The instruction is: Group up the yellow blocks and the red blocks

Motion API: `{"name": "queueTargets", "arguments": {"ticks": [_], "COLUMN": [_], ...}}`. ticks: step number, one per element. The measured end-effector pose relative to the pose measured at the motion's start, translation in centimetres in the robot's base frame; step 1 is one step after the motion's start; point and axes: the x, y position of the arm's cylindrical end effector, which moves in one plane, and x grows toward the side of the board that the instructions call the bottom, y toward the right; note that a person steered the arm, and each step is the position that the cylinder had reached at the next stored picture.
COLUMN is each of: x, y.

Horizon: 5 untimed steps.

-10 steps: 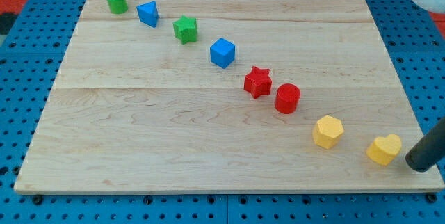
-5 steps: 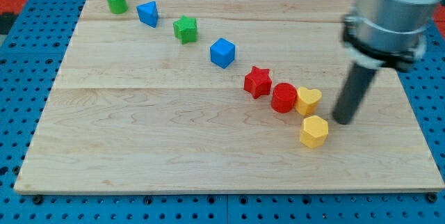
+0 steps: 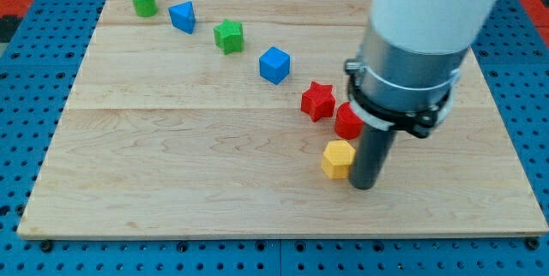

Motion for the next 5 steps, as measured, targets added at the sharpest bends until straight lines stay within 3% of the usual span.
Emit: {"name": "queueTargets", "arguments": {"ticks": [2, 3, 5], "x": [-4.4, -2.7, -7.7], "y": [-2.3, -7.5, -6.6]}}
